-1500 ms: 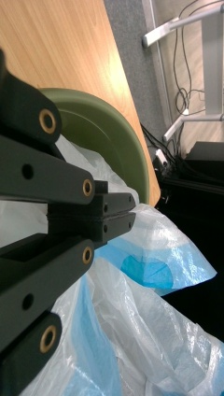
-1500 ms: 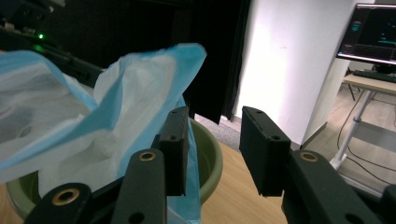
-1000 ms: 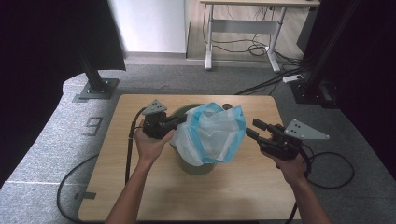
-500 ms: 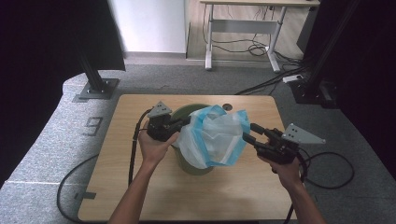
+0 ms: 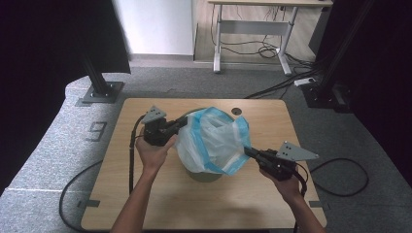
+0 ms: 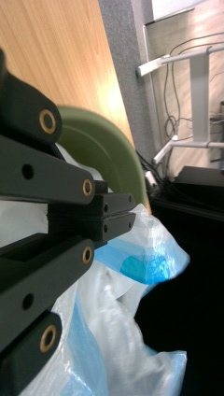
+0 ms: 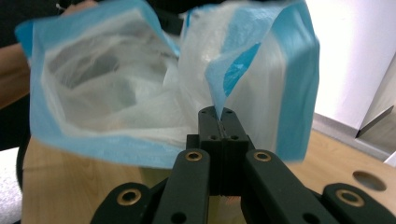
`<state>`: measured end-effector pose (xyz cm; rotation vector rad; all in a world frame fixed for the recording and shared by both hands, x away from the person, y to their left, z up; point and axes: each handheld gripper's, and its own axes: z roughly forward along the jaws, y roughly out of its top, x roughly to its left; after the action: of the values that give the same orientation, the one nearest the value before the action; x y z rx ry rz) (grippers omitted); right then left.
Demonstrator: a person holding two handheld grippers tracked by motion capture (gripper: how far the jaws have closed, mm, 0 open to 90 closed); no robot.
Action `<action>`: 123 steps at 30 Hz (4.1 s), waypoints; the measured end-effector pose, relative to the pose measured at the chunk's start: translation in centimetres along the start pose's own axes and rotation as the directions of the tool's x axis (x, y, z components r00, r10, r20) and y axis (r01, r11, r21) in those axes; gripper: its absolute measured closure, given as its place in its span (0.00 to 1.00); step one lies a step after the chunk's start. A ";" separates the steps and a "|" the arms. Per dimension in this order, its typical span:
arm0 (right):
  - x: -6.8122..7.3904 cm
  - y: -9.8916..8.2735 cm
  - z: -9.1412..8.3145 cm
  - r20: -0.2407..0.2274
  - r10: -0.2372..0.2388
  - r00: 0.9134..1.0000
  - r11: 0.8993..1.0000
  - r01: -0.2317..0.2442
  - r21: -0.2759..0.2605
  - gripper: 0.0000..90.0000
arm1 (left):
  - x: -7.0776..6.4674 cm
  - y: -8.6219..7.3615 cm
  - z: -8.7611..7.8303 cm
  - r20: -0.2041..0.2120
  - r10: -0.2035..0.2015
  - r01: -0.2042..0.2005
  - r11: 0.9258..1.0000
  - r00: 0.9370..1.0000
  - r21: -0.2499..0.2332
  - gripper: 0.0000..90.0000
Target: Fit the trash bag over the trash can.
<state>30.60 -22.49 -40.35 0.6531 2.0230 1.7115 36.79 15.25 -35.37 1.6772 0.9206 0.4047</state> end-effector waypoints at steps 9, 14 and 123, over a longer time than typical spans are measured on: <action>0.4 -2.2 -0.1 -0.009 0.036 0.999 0.999 -0.036 0.011 0.99 | 0.3 -0.8 -1.7 0.005 -0.010 0.010 0.999 1.000 -0.042 0.99; 0.7 -3.7 -0.4 -0.015 0.050 0.999 0.998 -0.050 0.029 0.99 | 0.8 -1.6 -2.7 -0.011 -0.017 0.017 0.997 1.000 -0.069 1.00; -5.3 2.6 5.0 0.262 -0.004 0.965 0.996 -0.020 0.087 0.99 | 4.3 -4.2 -3.4 0.001 -0.086 0.086 0.996 0.996 -0.010 0.99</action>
<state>38.04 -21.26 -38.53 0.8695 1.9186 1.4580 35.70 21.02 -39.04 1.6223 0.9853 0.3495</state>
